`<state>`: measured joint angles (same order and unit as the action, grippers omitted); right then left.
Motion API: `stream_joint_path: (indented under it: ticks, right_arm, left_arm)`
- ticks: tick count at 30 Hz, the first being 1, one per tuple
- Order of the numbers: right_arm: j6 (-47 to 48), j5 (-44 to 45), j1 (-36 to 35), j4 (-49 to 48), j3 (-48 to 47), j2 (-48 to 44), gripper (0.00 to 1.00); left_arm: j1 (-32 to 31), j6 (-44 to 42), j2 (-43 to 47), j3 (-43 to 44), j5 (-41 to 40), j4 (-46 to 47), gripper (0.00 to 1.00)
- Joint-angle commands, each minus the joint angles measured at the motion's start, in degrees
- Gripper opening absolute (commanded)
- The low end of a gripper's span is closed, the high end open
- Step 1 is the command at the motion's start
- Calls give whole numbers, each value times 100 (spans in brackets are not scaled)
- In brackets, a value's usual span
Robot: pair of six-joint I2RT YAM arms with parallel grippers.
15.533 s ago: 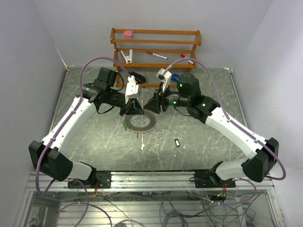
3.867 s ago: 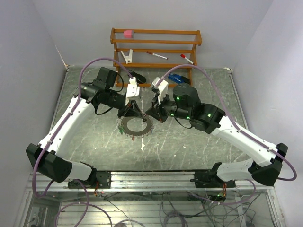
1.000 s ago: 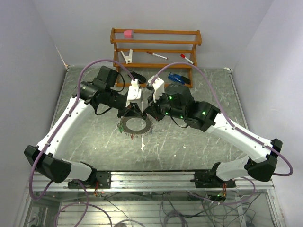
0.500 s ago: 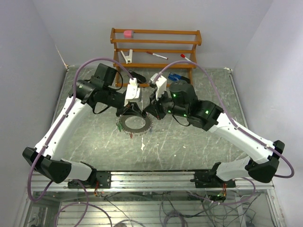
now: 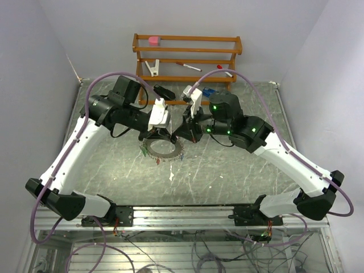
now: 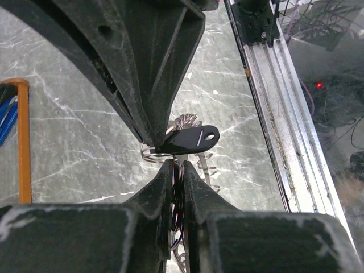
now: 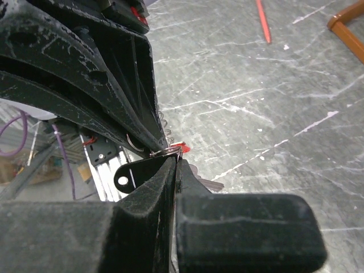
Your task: Put the keys on the keyring
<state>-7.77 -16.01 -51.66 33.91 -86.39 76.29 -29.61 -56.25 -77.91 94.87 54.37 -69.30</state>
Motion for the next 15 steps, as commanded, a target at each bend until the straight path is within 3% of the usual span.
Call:
stream_joint_path:
  ticks: [1,15]
  right_arm:
    - [-4,-555,-7,147,-72,135,0]
    - [13,-444,35,173,61,-8,0]
  left_arm:
    - [-127,-457,-21,286,380,-47,8]
    - [-203,-1491,-392,623,317,-864,8]
